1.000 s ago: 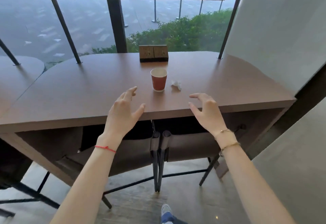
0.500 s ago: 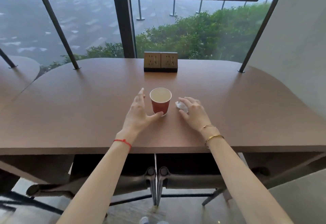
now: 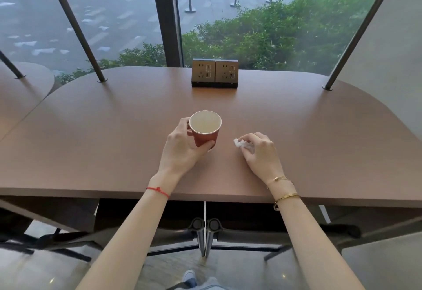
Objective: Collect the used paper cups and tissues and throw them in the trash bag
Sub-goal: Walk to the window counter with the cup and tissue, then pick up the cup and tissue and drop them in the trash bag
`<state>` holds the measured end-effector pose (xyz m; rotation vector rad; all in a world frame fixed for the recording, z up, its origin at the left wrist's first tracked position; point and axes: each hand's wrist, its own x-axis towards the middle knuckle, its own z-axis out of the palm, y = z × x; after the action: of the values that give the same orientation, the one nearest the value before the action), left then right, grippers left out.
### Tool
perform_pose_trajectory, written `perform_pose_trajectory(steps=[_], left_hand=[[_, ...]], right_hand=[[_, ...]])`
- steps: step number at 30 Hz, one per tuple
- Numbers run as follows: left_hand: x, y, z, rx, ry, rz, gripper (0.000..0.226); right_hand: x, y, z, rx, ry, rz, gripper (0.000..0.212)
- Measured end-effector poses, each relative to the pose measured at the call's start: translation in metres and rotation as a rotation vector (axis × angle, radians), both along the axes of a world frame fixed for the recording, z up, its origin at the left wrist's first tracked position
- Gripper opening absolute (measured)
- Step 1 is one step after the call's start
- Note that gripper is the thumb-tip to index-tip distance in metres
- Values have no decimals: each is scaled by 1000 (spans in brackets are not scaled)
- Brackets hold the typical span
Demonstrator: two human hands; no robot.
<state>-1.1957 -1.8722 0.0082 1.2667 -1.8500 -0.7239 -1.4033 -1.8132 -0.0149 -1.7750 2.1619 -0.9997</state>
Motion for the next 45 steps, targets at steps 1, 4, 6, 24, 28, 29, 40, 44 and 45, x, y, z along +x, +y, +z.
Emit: perform_pose_trajectory(steps=[1, 4, 6, 24, 28, 29, 40, 44, 45], left_hand=[[7, 6, 2, -11, 4, 24, 63], [36, 30, 6, -22, 7, 113, 67], [58, 50, 7, -22, -9, 159, 71], [273, 283, -16, 36, -45, 870, 69], [321, 343, -24, 85, -22, 1035, 67], [335, 360, -26, 98, -17, 1078, 67], [481, 576, -36, 174, -28, 1575, 67], [515, 643, -42, 201, -31, 1779, 68], [523, 656, -44, 203, -35, 1828, 68]], right_hand=[[4, 4, 2, -11, -17, 16, 9], [20, 17, 7, -35, -47, 89, 11], [32, 25, 10, -47, -59, 140, 10], [270, 77, 16, 56, -11, 885, 19], [351, 103, 7, 76, 44, 1063, 19], [374, 113, 3, 83, 55, 1117, 19], [629, 267, -19, 116, 86, 1606, 18], [704, 326, -17, 134, 81, 1782, 18], [721, 339, -17, 135, 87, 1835, 18]])
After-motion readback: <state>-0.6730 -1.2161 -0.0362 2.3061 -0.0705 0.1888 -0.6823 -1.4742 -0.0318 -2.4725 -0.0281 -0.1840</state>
